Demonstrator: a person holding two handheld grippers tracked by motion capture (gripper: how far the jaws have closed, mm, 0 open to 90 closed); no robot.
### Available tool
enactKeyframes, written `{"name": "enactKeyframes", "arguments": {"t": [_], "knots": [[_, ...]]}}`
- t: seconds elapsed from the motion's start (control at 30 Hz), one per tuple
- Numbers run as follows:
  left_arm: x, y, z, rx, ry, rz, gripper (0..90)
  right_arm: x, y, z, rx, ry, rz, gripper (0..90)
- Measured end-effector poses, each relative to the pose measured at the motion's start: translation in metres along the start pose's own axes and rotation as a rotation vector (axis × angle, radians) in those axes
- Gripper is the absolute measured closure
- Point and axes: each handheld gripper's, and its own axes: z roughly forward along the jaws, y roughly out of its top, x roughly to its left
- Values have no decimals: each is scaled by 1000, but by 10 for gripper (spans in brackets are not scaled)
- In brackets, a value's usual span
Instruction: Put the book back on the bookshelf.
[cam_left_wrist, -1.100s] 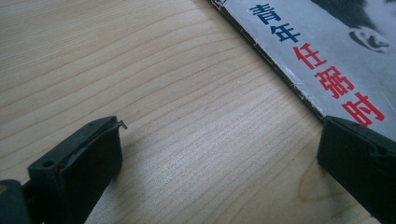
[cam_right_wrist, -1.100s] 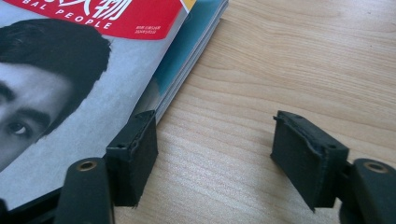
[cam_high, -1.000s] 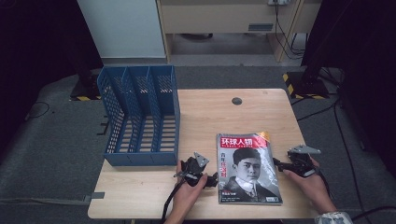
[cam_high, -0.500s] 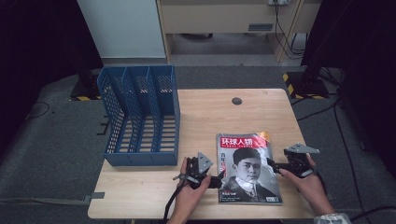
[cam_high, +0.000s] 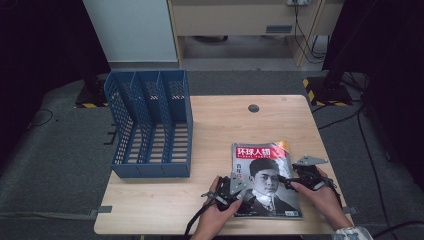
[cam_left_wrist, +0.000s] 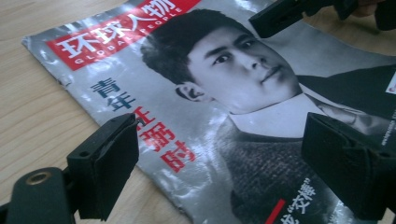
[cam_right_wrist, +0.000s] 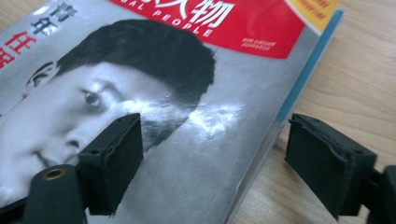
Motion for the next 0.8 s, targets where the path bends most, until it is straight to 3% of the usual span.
{"name": "enactKeyframes", "arguments": {"t": [0.07, 0.23, 0.43, 0.5, 0.6, 0.73, 0.8], "knots": [[0, -1, 3, 25, -6, -4, 117, 1, 0, 0, 2, 5, -14, 218], [1, -5, 8, 51, -37, -19, 145, 0, 1, -4, -20, 16, 6, 253], [-6, -8, 15, 82, -13, 36, 122, 0, 2, -9, -61, 18, 28, 323], [-6, -8, 16, 84, -17, 35, 111, 0, 3, -15, -103, 44, 77, 362], [-5, -8, 16, 88, -19, 31, 109, 0, 4, -20, -134, 70, 107, 389], [-5, -8, 17, 90, -19, 32, 106, 1, 3, -24, -147, 96, 131, 422], [-6, -7, 17, 90, -19, 33, 100, 1, 0, -24, -126, 117, 154, 430]]}}
